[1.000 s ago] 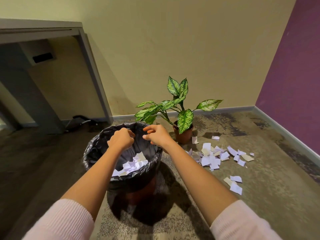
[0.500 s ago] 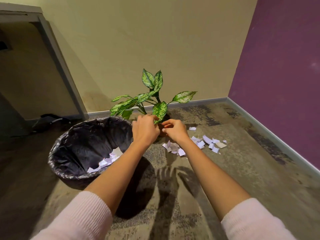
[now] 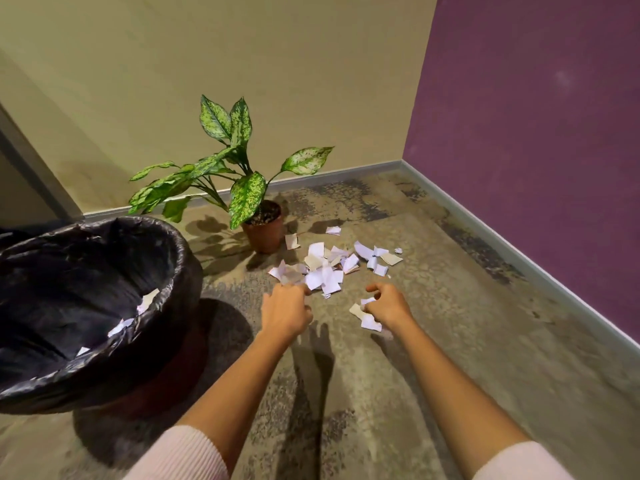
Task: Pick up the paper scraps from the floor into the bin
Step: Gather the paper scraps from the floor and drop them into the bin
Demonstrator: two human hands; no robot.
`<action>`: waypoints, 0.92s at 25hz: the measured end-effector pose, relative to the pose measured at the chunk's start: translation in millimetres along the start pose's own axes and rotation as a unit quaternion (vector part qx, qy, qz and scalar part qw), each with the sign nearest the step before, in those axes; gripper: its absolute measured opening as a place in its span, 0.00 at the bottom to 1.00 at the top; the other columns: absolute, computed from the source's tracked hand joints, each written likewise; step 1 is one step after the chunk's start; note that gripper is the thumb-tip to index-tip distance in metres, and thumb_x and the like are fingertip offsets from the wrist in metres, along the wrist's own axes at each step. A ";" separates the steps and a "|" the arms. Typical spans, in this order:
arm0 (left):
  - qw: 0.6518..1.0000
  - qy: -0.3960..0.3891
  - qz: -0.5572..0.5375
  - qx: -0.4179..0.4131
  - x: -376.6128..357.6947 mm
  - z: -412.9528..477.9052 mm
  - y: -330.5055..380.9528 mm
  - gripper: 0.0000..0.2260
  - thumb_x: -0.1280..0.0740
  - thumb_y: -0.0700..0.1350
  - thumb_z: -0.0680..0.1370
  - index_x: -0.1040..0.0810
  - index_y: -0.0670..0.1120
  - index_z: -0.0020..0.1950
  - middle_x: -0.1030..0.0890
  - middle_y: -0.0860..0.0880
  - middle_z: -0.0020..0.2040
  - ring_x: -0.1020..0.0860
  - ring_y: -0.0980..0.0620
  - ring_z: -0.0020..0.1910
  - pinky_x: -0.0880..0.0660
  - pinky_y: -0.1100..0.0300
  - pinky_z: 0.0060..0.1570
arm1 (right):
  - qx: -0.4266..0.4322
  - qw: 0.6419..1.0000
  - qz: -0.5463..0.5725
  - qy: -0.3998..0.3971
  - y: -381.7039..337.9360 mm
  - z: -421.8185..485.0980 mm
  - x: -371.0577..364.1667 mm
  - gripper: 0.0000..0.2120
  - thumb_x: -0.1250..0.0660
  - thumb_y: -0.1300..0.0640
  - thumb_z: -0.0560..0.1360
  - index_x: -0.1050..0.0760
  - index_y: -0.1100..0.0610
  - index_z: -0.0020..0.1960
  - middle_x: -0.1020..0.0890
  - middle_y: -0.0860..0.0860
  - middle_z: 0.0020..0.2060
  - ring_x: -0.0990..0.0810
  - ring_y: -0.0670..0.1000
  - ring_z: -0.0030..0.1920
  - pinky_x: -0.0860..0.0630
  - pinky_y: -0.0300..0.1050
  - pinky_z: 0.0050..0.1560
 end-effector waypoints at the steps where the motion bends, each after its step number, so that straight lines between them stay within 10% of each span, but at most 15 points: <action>1: 1.000 -0.013 0.003 -0.002 -11.6 2.8 1.7 0.18 0.35 0.45 0.75 0.24 0.53 0.65 0.22 0.46 0.63 0.28 0.43 0.65 0.33 0.46 0.62 | -0.007 1.000 -0.026 -0.007 13.4 4.2 -0.4 0.24 0.28 0.61 0.70 0.26 0.55 0.65 0.22 0.56 0.59 0.20 0.58 0.54 0.24 0.48 0.53; 23: 0.997 -0.019 -0.066 0.021 -107.9 97.4 -21.7 0.31 0.27 0.52 0.73 0.37 0.48 0.70 0.31 0.44 0.68 0.25 0.40 0.62 0.23 0.43 0.54 | 0.054 0.993 -0.101 0.000 29.1 130.2 -81.9 0.33 0.23 0.55 0.66 0.32 0.50 0.68 0.31 0.56 0.63 0.25 0.60 0.59 0.23 0.54 0.57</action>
Point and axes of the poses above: each hand's wrist, its own z-axis towards the middle knuckle, its own x-axis out of the back of the hand, y = z × x, the point moved 6 cm from there along z, towards the middle knuckle
